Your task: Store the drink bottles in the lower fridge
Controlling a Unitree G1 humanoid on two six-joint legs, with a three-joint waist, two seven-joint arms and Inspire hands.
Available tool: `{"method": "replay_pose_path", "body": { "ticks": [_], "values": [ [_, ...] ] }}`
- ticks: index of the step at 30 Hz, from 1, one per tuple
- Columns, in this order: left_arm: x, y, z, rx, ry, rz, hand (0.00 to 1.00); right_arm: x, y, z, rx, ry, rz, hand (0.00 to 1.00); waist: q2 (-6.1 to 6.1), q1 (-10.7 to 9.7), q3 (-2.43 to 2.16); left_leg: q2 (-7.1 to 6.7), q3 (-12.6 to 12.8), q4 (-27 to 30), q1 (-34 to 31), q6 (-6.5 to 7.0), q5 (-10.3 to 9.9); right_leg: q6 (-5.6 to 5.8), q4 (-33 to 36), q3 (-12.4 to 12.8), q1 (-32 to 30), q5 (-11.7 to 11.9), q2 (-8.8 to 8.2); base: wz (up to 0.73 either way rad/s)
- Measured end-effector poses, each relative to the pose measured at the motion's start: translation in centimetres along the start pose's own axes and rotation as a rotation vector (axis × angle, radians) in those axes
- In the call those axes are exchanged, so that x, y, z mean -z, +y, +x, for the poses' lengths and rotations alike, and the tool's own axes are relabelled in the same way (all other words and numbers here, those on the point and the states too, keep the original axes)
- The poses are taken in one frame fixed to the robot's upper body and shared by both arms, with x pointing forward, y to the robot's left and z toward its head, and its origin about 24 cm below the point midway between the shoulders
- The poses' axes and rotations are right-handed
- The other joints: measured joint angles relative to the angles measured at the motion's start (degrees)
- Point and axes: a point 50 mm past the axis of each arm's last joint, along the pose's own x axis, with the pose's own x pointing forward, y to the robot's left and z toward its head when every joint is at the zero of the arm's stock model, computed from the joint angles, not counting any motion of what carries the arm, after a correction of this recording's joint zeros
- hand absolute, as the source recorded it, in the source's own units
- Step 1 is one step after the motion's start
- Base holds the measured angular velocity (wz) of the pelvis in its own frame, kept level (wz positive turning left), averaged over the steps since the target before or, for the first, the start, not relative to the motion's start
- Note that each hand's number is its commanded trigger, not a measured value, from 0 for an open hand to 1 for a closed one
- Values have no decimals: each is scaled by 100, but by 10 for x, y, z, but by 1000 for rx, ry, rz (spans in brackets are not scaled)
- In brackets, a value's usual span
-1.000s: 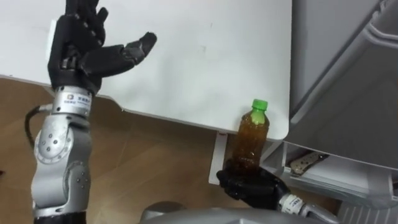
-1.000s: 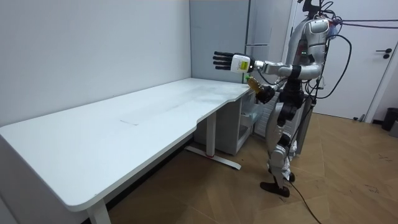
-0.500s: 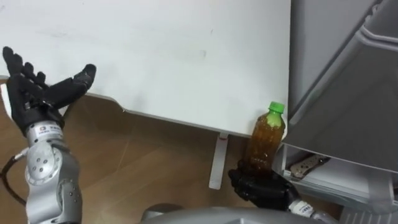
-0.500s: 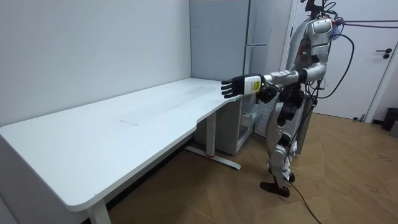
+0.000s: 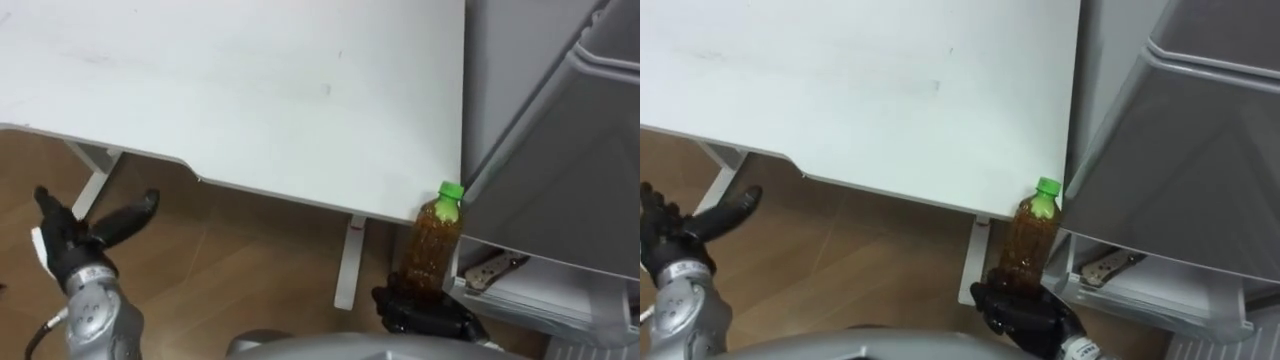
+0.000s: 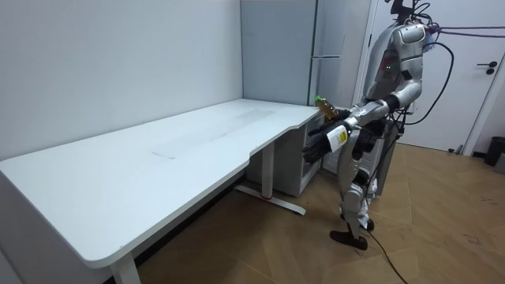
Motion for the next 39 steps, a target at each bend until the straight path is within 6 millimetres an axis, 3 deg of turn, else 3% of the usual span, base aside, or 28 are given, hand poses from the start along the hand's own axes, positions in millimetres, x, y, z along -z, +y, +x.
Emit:
{"method": "replay_pose_path", "body": {
  "ticks": [6,16,18,27,34,39],
  "values": [
    [45,14,-8,-34,216,-74,0,2,-2,1,15,-18,45,100,-44,-17,5,-2,2,3,-11,-5,3,0,-3,-12,-6,0,-7,0],
    [122,33,-38,61,581,33,0,0,-6,4,18,-25,63,100,-52,-202,8,7,36,45,-86,-21,13,-1,-27,-5,-27,0,2,0],
    [128,37,-42,74,630,47,0,1,-8,5,27,-32,88,100,-60,-235,8,4,43,64,-124,-32,6,-2,-63,32,-76,0,6,-5],
    [134,41,-44,181,683,200,0,4,-15,7,83,-38,167,100,-99,-344,6,3,131,75,-333,-57,45,-51,-85,163,-297,-5,4,-5],
    [128,33,-34,239,651,333,0,11,-23,1,148,-152,388,100,-98,-421,-38,-19,141,73,-348,-20,66,-53,-108,132,-309,-11,-14,0],
    [126,29,-30,262,641,379,0,16,-33,-2,257,-178,494,100,-90,-460,-42,-11,144,56,-338,-22,66,-60,-108,160,-308,-19,-3,0]
  ]
}}
